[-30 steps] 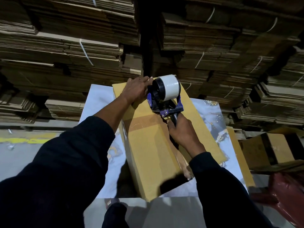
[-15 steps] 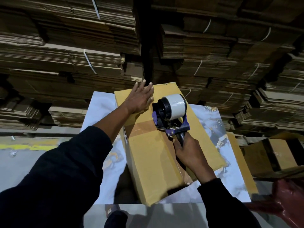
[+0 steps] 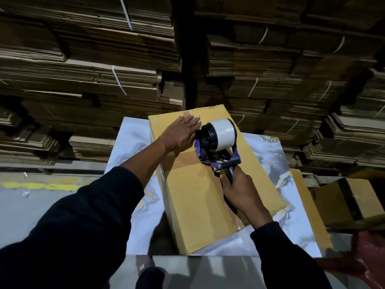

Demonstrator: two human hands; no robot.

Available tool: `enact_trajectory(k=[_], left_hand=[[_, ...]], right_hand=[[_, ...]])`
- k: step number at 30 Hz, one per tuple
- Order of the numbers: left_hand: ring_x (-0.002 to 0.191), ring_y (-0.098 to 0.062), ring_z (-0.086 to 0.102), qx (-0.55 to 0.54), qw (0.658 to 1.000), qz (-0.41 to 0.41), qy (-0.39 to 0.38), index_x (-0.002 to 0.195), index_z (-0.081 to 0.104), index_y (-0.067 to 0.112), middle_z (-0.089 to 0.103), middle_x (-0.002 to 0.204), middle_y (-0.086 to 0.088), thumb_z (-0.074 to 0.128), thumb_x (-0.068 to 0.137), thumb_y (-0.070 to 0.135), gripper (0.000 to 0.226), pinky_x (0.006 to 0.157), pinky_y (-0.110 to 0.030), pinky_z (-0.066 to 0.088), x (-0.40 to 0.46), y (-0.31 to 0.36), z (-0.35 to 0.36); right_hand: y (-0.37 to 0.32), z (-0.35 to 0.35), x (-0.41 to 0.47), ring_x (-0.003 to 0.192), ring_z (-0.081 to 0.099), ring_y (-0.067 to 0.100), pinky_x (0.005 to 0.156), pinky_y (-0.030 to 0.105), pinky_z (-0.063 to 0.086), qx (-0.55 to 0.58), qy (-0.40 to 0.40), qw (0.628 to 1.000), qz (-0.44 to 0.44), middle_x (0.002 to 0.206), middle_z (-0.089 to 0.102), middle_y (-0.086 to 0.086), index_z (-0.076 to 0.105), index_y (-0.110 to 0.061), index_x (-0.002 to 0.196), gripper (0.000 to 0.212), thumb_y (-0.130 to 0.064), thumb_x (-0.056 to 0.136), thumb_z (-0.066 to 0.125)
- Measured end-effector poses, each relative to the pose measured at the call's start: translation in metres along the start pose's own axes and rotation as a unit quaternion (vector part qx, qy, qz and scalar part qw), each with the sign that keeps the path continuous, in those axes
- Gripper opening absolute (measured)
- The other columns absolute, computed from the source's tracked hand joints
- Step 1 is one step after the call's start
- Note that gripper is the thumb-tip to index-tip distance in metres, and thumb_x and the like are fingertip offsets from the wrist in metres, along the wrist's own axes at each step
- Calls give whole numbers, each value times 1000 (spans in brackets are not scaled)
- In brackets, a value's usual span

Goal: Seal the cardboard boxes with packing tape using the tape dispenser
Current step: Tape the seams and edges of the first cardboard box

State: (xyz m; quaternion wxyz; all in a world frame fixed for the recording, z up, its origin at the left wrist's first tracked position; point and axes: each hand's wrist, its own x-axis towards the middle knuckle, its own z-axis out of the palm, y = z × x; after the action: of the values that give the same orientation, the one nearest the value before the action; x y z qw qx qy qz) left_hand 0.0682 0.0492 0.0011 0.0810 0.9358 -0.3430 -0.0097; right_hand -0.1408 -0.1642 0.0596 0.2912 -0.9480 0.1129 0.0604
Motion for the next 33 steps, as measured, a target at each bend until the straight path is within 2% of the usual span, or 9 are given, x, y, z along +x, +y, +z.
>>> enact_trajectory(k=[5, 10, 13, 16, 25, 30, 33], left_hand=[[159, -31, 14, 11, 1000, -7, 5, 164, 22, 13, 18, 172, -10, 15, 108, 45, 65, 127, -47, 12, -1, 1, 1], [158, -32, 15, -2, 1000, -5, 13, 163, 25, 14, 21, 172, -11, 21, 112, 44, 59, 127, -48, 13, -4, 6, -1], [159, -29, 13, -7, 1000, 27, 2, 164, 26, 16, 19, 172, -8, 16, 109, 46, 63, 129, -47, 11, -15, 19, 1], [158, -30, 19, -13, 998, 63, 0, 162, 32, 18, 24, 171, -8, 3, 102, 51, 74, 129, -48, 13, -28, 34, 5], [158, -27, 19, -27, 999, 44, -4, 162, 31, 21, 24, 171, -5, -1, 101, 54, 77, 129, -45, 13, -32, 41, 3], [159, -26, 16, -14, 999, 37, -5, 164, 27, 17, 20, 172, -5, 23, 113, 42, 57, 129, -43, 12, -30, 39, 6], [159, -27, 16, -18, 999, 28, -5, 164, 27, 15, 20, 172, -6, 25, 113, 41, 57, 128, -44, 12, -31, 46, 2]], right_hand=[[11, -3, -14, 97, 64, 40, 66, 37, 43, -12, 1, 1000, 5, 104, 69, 16, 52, -11, 120, 30, -34, 102, 60], [24, -3, -33, 97, 66, 40, 68, 39, 49, -9, 6, 1000, 6, 104, 71, 16, 53, -14, 121, 26, -30, 101, 59], [22, -2, -31, 98, 66, 40, 66, 36, 44, -5, 7, 1000, 9, 105, 71, 15, 54, -12, 122, 28, -30, 102, 60], [22, -1, -33, 96, 65, 39, 65, 36, 43, -3, 8, 1000, 6, 105, 70, 15, 53, -12, 120, 27, -31, 102, 59], [24, -1, -36, 101, 65, 40, 67, 35, 42, -1, 4, 1000, 8, 109, 69, 18, 53, -9, 119, 28, -32, 103, 58], [42, -7, -61, 102, 65, 43, 70, 41, 50, -4, 2, 1000, -7, 108, 71, 19, 54, -10, 123, 30, -30, 101, 61], [49, -8, -71, 102, 64, 43, 70, 42, 51, 8, 6, 1000, -13, 106, 72, 17, 54, -10, 124, 29, -27, 101, 61]])
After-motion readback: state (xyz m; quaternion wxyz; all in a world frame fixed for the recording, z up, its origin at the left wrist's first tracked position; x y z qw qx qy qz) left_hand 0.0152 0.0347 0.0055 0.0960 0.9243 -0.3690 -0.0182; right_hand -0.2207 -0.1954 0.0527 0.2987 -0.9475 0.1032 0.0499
